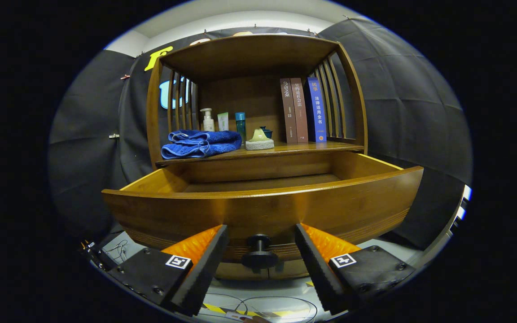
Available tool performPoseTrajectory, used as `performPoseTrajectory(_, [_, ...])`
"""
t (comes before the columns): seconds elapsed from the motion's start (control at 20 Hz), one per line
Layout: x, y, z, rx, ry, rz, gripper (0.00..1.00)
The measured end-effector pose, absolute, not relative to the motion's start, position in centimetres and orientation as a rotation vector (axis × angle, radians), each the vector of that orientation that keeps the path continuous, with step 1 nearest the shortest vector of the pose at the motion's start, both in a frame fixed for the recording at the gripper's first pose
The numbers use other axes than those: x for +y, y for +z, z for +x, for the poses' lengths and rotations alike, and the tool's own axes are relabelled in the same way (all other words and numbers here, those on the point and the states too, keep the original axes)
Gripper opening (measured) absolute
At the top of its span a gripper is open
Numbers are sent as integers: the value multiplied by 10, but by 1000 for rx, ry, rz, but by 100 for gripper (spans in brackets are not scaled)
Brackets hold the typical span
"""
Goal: Pull open the drawer, take out the items inside it, and place them on the countertop above the cabinet.
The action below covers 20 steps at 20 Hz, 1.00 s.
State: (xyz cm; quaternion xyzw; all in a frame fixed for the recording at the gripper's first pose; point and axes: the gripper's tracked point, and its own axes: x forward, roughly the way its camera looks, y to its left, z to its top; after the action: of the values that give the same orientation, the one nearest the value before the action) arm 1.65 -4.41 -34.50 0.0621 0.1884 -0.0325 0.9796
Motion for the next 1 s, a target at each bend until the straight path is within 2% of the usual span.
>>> performPoseTrajectory(1.0, [-51, -356, 142, 364, -63, 116, 97])
